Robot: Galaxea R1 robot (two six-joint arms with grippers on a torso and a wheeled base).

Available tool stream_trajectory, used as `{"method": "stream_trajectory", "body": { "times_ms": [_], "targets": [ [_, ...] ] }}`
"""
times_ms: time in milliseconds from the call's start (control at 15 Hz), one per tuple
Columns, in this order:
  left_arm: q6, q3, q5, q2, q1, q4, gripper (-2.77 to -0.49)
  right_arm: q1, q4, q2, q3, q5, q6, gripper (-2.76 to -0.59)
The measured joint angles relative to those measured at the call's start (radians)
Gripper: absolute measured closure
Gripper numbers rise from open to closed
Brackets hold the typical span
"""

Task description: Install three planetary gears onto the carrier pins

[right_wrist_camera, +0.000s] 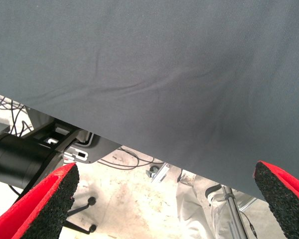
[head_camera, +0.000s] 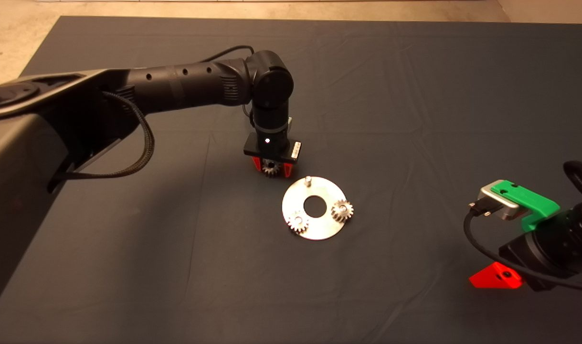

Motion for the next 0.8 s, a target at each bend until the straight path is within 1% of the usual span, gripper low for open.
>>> {"method": "stream_trajectory", "body": {
  "times_ms": [133,200,333,467,800],
  "targets": [
    [0.007,-0.004,-0.001,0.0,0.0,0.0,-1.34,0.0,0.0,0.0,0.0,0.0,0.0,-2.62],
    [0.007,-0.005,-0.001,0.0,0.0,0.0,-1.23,0.0,0.0,0.0,0.0,0.0,0.0,-2.62],
    [0.009,-0.005,0.0,0.001,0.0,0.0,-1.22,0.0,0.0,0.0,0.0,0.0,0.0,-2.62],
    [0.01,-0.01,0.001,0.002,0.0,0.0,-1.09,0.0,0.0,0.0,0.0,0.0,0.0,-2.62],
    [0.01,-0.013,0.0,0.003,0.0,0.0,-1.07,0.0,0.0,0.0,0.0,0.0,0.0,-2.62]
  ]
}}
